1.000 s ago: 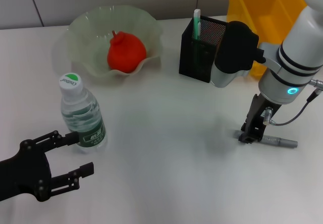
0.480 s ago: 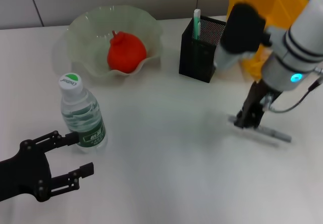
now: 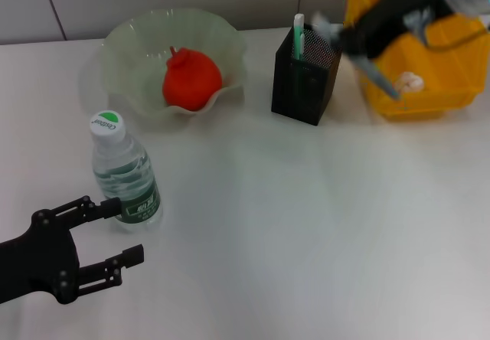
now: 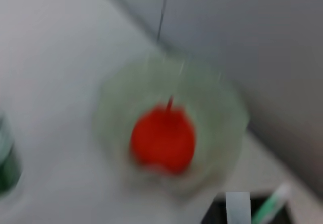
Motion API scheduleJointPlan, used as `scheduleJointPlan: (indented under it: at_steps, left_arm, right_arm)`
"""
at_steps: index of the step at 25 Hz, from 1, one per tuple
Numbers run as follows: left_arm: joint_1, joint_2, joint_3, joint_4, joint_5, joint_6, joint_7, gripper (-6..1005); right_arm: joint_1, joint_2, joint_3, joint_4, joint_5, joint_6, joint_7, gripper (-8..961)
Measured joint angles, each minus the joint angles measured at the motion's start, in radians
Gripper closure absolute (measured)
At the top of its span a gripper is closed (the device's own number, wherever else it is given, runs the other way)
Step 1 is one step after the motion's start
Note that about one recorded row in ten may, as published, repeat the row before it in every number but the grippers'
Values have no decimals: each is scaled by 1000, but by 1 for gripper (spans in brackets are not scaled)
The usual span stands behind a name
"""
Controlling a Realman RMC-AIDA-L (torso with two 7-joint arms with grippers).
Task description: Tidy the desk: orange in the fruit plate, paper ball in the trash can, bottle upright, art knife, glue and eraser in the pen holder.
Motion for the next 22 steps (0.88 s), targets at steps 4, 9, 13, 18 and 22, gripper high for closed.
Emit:
scheduleJointPlan:
  at_steps: [4,9,13,18,22]
  left_arm:
    - [0,0,0,0,-1,-2,-1,229]
    - [1,0,-1,0,-1,-3,-2,229]
    - [3,0,-7,-1,-2,-3,0,229]
    - [0,0,-12,-3,-3,-5,2,229]
    - [-6,0,-12,-5,-3,-7,-2,229]
  right_arm:
    - [-61,2,-31,-18,91,183,-25,808]
    - [-135,3,-105,18,190,412,-97,811]
    - [-166,3,-124,106,319,528,-217,813]
    - [-172,4,-126,247,504,616,-408,813]
    - [-172,3,-126,335,600,669,-533,813]
